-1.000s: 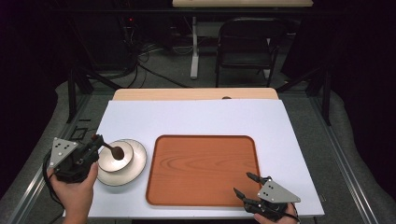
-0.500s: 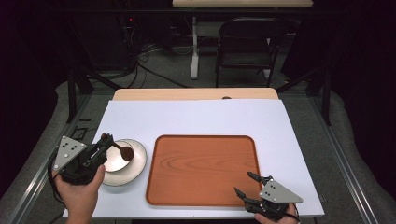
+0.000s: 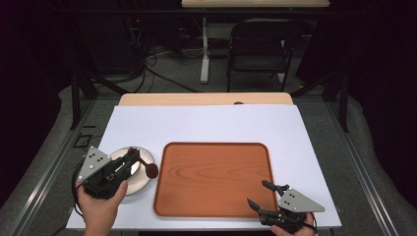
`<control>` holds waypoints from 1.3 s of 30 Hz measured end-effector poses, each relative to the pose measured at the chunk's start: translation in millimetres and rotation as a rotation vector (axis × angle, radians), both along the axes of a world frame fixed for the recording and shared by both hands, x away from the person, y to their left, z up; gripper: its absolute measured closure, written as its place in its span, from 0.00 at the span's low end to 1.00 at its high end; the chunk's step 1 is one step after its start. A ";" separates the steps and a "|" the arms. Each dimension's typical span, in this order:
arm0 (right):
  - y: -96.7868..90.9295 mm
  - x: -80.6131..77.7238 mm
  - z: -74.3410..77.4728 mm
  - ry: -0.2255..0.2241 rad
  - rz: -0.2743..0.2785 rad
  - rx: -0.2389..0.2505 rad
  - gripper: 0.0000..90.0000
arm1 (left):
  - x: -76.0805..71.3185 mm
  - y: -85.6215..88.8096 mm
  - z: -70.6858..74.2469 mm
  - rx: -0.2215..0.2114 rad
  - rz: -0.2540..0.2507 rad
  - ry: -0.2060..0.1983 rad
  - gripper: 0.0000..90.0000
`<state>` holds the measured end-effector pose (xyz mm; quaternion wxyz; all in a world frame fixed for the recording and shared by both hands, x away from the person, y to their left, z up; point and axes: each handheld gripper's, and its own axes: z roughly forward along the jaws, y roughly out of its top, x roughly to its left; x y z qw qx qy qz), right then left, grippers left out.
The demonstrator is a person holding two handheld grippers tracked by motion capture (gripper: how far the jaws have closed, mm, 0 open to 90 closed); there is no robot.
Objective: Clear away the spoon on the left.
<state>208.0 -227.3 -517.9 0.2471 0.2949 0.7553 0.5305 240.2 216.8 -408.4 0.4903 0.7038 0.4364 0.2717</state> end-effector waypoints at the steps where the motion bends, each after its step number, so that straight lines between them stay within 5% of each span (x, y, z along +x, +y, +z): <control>1: 0.0 -0.3 0.4 0.004 0.000 0.010 0.29 | 0.1 -2.4 -1.1 0.004 -0.007 0.004 0.94; 10: -1.8 -2.4 1.3 0.002 0.032 0.007 0.18 | 2.2 -20.2 -8.2 0.029 -0.075 0.042 0.94; 21: -6.1 -0.5 0.9 -0.013 0.007 0.026 0.19 | 2.7 -41.1 -9.5 0.075 -0.142 0.076 0.94; 29: -6.5 0.3 0.0 -0.007 0.001 0.020 0.19 | 2.8 -50.0 -16.1 0.105 -0.174 0.132 0.94; 39: -6.4 1.3 -1.1 0.003 -0.004 0.014 0.20 | 15.3 -48.0 -31.7 0.084 -0.166 0.222 0.94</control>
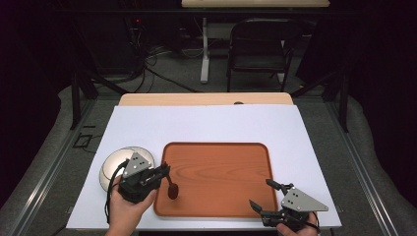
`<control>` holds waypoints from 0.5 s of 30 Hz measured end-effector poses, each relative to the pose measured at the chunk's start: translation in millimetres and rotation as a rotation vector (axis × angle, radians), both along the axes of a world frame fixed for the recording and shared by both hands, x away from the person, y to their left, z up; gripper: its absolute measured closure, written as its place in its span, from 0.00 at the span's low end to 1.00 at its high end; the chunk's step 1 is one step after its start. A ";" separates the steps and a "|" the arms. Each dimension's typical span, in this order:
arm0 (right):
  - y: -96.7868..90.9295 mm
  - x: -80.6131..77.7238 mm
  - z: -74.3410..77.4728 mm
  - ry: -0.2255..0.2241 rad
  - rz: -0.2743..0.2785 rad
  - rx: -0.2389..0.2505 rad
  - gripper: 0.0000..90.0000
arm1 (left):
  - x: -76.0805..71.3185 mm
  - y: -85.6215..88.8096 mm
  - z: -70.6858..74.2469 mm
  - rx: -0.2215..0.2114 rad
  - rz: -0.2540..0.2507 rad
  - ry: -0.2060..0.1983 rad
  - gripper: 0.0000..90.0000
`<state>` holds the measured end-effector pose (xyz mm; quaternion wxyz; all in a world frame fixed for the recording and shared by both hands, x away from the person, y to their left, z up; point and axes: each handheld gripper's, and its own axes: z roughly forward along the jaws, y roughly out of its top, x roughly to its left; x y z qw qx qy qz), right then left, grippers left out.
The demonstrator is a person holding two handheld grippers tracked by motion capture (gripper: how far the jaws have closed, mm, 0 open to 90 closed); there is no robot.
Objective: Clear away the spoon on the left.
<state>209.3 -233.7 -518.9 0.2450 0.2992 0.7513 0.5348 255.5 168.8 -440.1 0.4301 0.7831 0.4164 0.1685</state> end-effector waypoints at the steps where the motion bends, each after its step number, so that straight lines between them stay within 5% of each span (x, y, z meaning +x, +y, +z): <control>1: 0.0 0.1 -0.1 0.002 0.000 0.000 0.20 | 1.5 -0.3 -0.9 0.000 0.002 0.005 0.94; 15: -0.6 1.5 -1.7 0.012 -0.004 -0.006 0.20 | 33.0 -0.6 -8.7 -0.055 0.028 0.083 0.94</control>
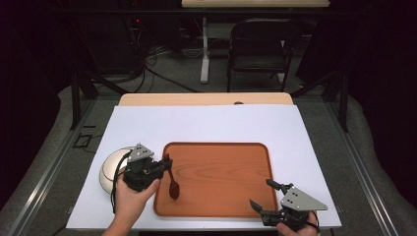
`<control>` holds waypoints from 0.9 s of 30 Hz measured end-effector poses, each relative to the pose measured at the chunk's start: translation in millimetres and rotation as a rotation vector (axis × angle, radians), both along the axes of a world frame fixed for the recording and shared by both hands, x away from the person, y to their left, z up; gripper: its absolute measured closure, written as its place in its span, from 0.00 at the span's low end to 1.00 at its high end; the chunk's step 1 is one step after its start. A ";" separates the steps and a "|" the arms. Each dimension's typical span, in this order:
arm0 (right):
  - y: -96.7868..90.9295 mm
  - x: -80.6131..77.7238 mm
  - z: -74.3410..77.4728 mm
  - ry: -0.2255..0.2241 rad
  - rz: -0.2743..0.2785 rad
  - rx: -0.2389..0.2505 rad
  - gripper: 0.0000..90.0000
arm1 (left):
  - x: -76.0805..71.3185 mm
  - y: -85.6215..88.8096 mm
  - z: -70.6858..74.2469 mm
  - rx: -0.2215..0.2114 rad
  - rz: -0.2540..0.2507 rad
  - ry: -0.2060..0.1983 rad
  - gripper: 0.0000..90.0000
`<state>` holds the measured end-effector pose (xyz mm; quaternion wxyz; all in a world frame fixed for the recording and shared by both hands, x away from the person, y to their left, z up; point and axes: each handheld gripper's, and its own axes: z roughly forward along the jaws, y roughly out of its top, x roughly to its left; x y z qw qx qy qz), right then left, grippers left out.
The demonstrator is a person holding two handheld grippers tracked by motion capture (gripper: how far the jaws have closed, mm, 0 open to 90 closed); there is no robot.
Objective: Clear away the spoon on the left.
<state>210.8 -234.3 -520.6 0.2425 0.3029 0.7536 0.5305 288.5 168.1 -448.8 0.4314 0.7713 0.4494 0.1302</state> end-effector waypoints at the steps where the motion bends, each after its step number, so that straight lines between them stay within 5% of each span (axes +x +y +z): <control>1: -0.1 0.0 0.0 -0.001 0.000 0.000 0.20 | 2.3 -0.1 -0.8 -0.005 0.004 0.004 0.94; 8: -0.7 0.4 -0.5 0.003 0.001 -0.003 0.20 | 22.1 -0.4 -6.6 -0.012 0.030 0.042 0.93; 17: -1.1 0.8 -0.8 0.004 0.000 -0.005 0.20 | 48.8 1.9 -20.0 -0.073 0.081 0.119 0.92; 27: -2.2 1.2 -1.0 0.008 0.001 -0.006 0.21 | 87.2 0.4 -47.1 -0.110 0.155 0.229 0.91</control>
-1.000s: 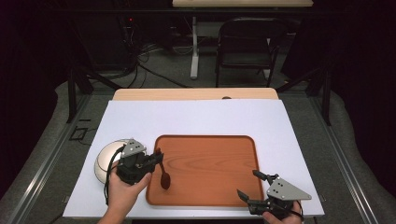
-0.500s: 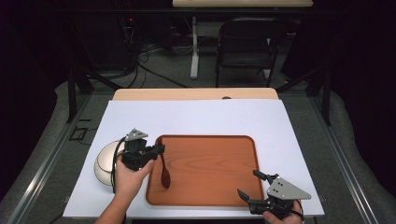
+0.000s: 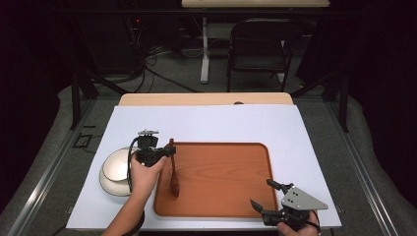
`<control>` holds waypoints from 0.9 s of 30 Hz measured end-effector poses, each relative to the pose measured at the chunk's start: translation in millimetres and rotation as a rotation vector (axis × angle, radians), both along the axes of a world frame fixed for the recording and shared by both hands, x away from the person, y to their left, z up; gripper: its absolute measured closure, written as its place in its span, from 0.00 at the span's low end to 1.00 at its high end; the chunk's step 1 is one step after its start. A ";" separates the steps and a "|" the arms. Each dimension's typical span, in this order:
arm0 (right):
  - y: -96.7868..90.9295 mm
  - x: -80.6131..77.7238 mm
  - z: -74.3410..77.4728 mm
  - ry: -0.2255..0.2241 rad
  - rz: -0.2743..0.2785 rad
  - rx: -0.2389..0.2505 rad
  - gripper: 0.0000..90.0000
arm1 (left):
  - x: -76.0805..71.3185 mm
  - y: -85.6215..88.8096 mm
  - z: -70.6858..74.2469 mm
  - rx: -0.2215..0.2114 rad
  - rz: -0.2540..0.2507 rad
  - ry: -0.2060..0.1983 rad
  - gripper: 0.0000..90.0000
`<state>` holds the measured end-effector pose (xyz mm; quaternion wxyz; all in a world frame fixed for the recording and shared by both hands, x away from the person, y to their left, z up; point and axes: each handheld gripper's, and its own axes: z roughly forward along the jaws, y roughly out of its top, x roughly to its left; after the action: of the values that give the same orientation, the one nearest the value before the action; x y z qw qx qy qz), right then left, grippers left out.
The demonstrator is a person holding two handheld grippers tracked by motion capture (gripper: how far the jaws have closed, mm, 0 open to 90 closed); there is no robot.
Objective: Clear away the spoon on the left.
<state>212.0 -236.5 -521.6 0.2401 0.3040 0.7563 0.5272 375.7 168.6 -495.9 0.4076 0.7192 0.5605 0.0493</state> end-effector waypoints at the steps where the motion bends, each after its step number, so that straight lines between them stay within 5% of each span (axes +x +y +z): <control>1: 0.1 0.1 -0.1 0.000 0.000 0.000 0.21 | 3.2 0.1 -2.7 -0.003 0.007 0.012 0.91; 10: 0.0 0.8 -0.4 0.001 0.004 -0.003 0.21 | 23.9 -1.1 -24.8 -0.036 0.056 0.103 0.91; 27: -1.2 0.3 0.3 0.000 0.008 0.003 0.21 | 27.0 -7.5 -39.2 0.016 0.094 0.128 0.88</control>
<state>212.3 -237.7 -521.3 0.2375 0.3015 0.7568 0.5291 402.7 161.1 -535.1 0.3624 0.6969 0.6183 0.0267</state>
